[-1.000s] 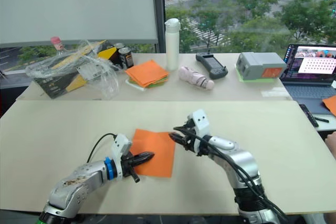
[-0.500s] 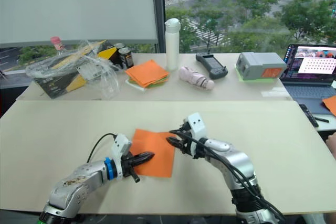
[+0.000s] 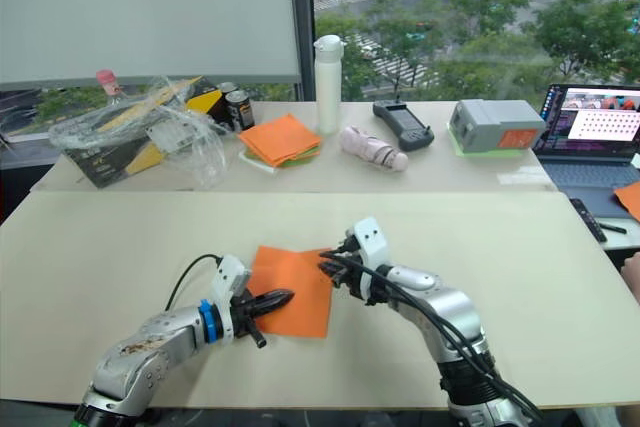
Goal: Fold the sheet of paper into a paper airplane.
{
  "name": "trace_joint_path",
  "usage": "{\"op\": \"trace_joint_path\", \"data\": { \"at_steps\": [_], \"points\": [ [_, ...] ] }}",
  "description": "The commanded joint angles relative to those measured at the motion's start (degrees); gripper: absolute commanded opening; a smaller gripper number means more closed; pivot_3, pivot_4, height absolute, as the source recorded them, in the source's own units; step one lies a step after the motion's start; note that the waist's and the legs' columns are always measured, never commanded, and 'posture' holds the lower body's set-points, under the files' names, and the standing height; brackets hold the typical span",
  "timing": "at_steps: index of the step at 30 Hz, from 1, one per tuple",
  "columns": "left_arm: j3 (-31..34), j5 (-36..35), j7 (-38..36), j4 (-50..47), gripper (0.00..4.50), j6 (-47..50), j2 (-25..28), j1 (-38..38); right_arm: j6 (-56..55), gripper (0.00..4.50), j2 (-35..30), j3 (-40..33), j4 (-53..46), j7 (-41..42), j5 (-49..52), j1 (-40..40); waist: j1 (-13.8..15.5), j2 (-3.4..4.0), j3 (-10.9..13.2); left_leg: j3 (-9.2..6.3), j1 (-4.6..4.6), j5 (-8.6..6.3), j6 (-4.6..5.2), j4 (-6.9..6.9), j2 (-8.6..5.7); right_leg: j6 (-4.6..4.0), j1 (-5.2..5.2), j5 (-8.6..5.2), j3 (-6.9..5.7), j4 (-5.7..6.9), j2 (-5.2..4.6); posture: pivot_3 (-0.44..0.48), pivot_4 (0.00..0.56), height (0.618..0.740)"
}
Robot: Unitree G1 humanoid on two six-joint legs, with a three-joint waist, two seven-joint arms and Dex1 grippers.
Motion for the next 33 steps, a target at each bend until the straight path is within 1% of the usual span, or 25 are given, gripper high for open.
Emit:
{"op": "trace_joint_path", "data": {
  "at_steps": [1, 7, 12, 16, 19, 24, 33],
  "points": [
    [0.26, 0.68, 1.03, 0.3, 0.0, 0.94, 0.15, 1.0, -1.68, 0.02, -0.64, 1.32, -2.38, 0.81, -0.86, -0.83, -0.01, 0.0, 0.0, 0.0, 0.0, 0.0, 0.0, 0.0, 0.0, 0.0, 0.0, 0.0, 0.0, 0.0, 0.0, 0.0, 0.15, 0.74],
    [0.42, 0.63, 1.05, 0.29, 0.0, 1.03, 0.18, 0.97, -8.52, 0.02, -4.46, 7.37, -4.12, 1.51, -8.23, -1.59, -0.01, 0.0, 0.0, 0.0, 0.0, 0.0, 0.0, 0.0, 0.0, 0.0, 0.0, 0.0, 0.0, -0.01, 0.0, 0.0, 0.15, 0.74],
    [0.5, 0.61, 1.17, 0.18, 0.0, 1.09, 0.16, 0.96, -20.12, 0.02, -8.99, 15.11, -3.17, 1.54, -20.19, -2.8, 0.0, 0.0, 0.0, 0.01, 0.0, 0.0, 0.0, 0.01, 0.0, 0.0, 0.0, 0.0, 0.0, -0.01, 0.0, 0.0, 0.15, 0.74],
    [0.56, 0.54, 1.3, 0.03, 0.0, 1.19, 0.19, 0.95, -26.89, 0.02, -10.93, 18.33, -2.19, 1.97, -26.55, -3.25, 0.0, 0.0, 0.0, 0.01, 0.01, 0.0, 0.0, 0.0, 0.0, 0.0, -0.01, 0.0, 0.0, -0.02, 0.01, 0.0, 0.15, 0.74],
    [0.56, 0.5, 1.45, -0.13, 0.0, 1.23, 0.18, 1.06, -34.74, 0.02, -13.38, 21.59, -0.05, 1.96, -33.81, -4.03, 0.01, -0.01, 0.0, 0.02, 0.0, 0.0, 0.0, 0.01, 0.0, 0.0, 0.0, 0.0, 0.0, -0.02, 0.0, 0.0, 0.15, 0.74],
    [0.61, 0.39, 1.61, -0.31, 0.0, 1.3, 0.1, 1.21, -42.85, 0.02, -14.68, 23.17, 3.51, 2.73, -40.32, -5.03, 0.01, -0.01, 0.0, 0.02, 0.01, 0.0, -0.01, 0.01, 0.0, 0.0, 0.0, 0.0, 0.0, -0.02, 0.01, 0.0, 0.15, 0.74],
    [0.68, 0.53, 1.62, 0.23, 0.0, 1.18, -0.03, 0.73, -56.16, 0.02, -17.78, 26.94, 9.78, 4.95, -54.7, -11.09, 0.01, -0.01, 0.0, 0.04, 0.02, 0.01, -0.02, 0.01, 0.0, 0.0, 0.0, 0.0, 0.0, -0.03, 0.0, 0.0, 0.15, 0.74]
  ]
}}
